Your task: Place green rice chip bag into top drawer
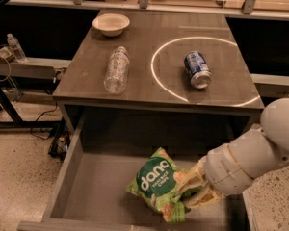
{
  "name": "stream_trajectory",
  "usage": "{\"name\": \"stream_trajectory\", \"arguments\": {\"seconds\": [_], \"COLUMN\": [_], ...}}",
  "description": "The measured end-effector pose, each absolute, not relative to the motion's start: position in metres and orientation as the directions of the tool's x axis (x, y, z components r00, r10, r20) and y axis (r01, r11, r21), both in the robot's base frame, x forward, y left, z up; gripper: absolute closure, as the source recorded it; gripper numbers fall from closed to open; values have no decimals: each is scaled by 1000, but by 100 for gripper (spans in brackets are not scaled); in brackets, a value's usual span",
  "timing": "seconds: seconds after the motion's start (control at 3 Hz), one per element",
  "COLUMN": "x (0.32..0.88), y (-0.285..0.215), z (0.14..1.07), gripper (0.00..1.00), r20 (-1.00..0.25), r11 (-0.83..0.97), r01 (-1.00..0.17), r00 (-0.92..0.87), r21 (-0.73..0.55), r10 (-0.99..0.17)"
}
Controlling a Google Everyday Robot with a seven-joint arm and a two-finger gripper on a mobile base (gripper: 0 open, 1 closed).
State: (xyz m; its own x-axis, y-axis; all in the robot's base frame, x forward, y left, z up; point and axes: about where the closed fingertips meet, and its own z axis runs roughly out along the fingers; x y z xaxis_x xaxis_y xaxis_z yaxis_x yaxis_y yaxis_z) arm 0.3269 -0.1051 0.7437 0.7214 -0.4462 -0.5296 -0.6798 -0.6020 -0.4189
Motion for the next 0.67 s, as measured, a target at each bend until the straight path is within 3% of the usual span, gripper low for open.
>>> {"name": "stream_trajectory", "arguments": {"seconds": [0.33,0.67], "x": [333,345], "y": [-74,-55], "z": [719,710], "gripper": [100,87], "r20": [-500,-466], "r11": [-654,-666], "r01": [-591,-543], "r00": [790,827], "r21": [-471,-511], "r10": [-354,-316]}}
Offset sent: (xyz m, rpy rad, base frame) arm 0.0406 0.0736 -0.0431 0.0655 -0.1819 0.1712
